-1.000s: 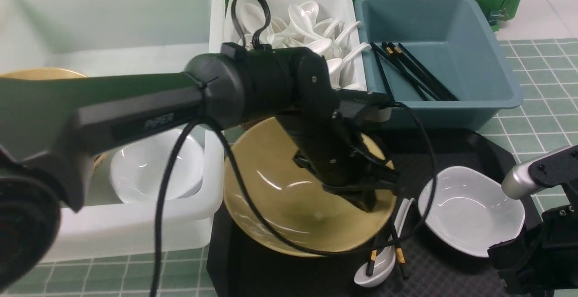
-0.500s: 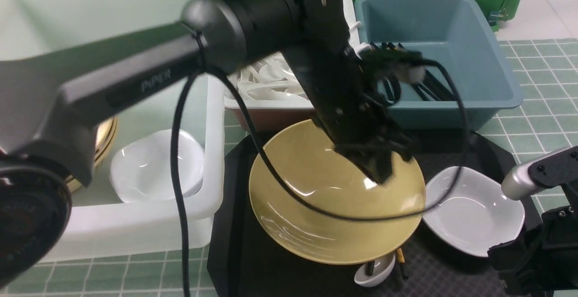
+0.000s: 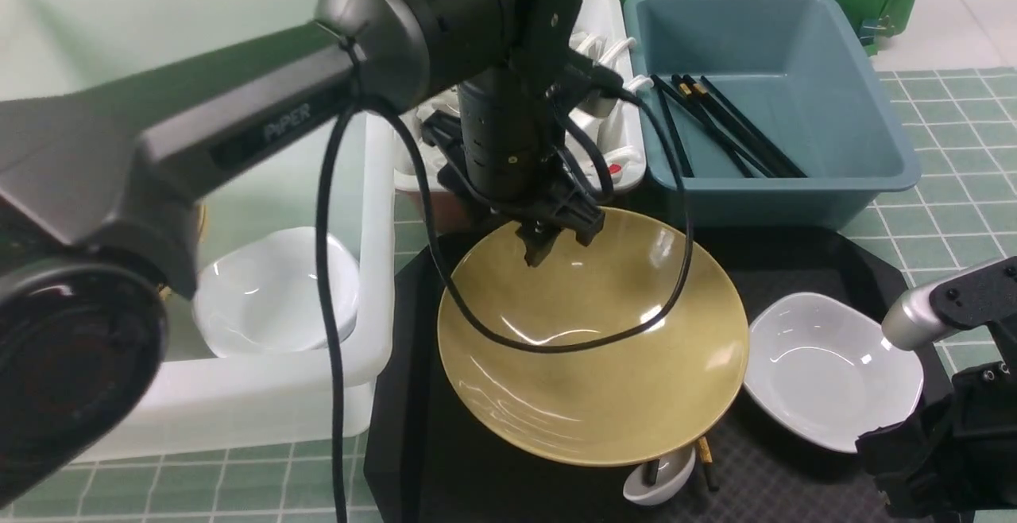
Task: On blue table put chopsticks spoon bowls plates into blue grey white boxes.
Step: 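Grasp the large bowl on the tray by its rim, then place the tan bowl onto the bowl stack in the left bin with the left gripper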
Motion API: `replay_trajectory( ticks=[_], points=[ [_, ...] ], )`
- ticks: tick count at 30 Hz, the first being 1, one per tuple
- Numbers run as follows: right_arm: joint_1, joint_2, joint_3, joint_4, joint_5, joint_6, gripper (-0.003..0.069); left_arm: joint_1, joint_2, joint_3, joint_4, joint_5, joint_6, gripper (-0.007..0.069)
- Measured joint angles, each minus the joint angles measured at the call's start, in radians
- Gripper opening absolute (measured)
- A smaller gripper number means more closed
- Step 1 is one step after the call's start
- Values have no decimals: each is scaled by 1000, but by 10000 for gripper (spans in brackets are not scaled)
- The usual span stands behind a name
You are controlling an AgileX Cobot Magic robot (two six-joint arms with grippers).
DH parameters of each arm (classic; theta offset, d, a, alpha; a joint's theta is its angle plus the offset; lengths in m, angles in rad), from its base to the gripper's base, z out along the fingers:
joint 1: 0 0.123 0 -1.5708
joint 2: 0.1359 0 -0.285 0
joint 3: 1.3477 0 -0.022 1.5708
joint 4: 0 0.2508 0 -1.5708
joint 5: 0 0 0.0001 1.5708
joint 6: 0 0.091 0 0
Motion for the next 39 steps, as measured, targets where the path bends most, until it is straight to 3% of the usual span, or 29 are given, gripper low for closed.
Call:
replay_trajectory(
  ticks=[3, 7, 14, 21, 25, 28, 31, 35, 37, 39],
  points=[
    [0, 0, 0, 1, 0, 0, 38, 8, 40, 0, -3, -1, 0, 479],
    [0, 0, 0, 2, 0, 0, 38, 16, 87, 0, -40, -1, 14, 450],
    [0, 0, 0, 2, 0, 0, 38, 19, 74, -2, -125, 7, 86, 202],
    [0, 0, 0, 3, -7, 0, 39, 39, -28, -1, -217, 10, 156, 20],
    [0, 0, 0, 3, -7, 0, 41, 86, -102, 5, -285, 3, 228, 6],
    [0, 0, 0, 3, -7, 0, 43, 177, -187, 5, -400, 17, 303, 6],
    [0, 0, 0, 3, -7, 0, 46, 343, -289, 5, -515, 22, 323, 6],
    [0, 0, 0, 3, -7, 0, 47, 523, -372, 11, -532, 21, 308, 6],
    [0, 0, 0, 3, -7, 0, 47, 706, -443, 52, -518, 14, 280, 6],
    [0, 0, 0, 3, -10, 0, 47, 824, -482, 99, -510, 11, 257, 6]
  ],
)
